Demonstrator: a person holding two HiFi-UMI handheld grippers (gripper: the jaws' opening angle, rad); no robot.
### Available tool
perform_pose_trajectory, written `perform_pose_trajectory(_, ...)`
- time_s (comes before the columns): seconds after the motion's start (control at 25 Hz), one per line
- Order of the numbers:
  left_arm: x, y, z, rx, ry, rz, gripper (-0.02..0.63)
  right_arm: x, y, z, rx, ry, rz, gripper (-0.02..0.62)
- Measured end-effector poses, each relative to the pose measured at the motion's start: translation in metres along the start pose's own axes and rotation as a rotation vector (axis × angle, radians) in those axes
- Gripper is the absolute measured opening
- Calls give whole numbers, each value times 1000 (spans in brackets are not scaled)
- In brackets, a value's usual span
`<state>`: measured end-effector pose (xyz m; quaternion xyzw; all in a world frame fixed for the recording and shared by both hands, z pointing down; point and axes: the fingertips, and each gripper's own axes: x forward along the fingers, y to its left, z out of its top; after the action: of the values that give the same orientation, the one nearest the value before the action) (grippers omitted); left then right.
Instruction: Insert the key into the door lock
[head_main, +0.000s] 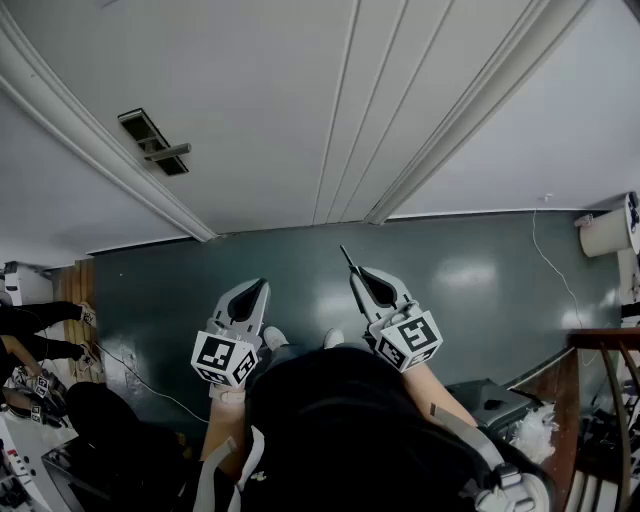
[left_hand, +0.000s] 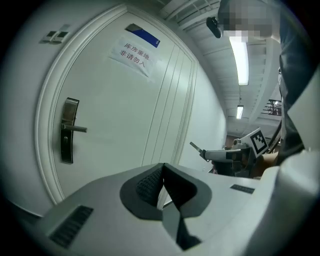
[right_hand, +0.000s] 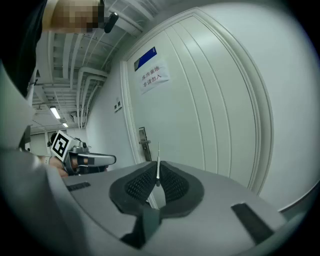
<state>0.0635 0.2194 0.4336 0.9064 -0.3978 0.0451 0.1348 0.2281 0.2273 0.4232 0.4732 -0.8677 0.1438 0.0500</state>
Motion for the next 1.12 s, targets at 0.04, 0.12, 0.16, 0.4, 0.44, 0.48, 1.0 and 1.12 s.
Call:
perform_pose_trajectory(0.04,-4,5,0,-2,-3,-1,9,4,6,0,-7,1,1,34)
perform_pose_trajectory(0.12,-12,15,1,-6,-10,0,9,13,17,-2,-19,5,4,34)
perform_pose_trajectory(0.16,-17,20,1,-8,-12,2,9,18,22,-3,-22,9,5,34)
perform_pose_trajectory(0.4,-51,61,-3,-26,-17,25,9,52,63,-11,-21,33,32,34)
perform_pose_trajectory(0.44,-57,68,-4,-28,-17,29,9,59,70,-12,-15,33,38,34)
perform_pose_trajectory(0.48,-63,76,-5,-30,-16,31,9,67,77,-13,-5,31,43,34)
perform_pose_trajectory(1.0,-72,131,-15,-65,9,3,9,118,93,-10,68,36,2,34)
perform_pose_trajectory(1.12,-53,140,-9,-62,15,1,9,133,74,-5,97,28,-6,34)
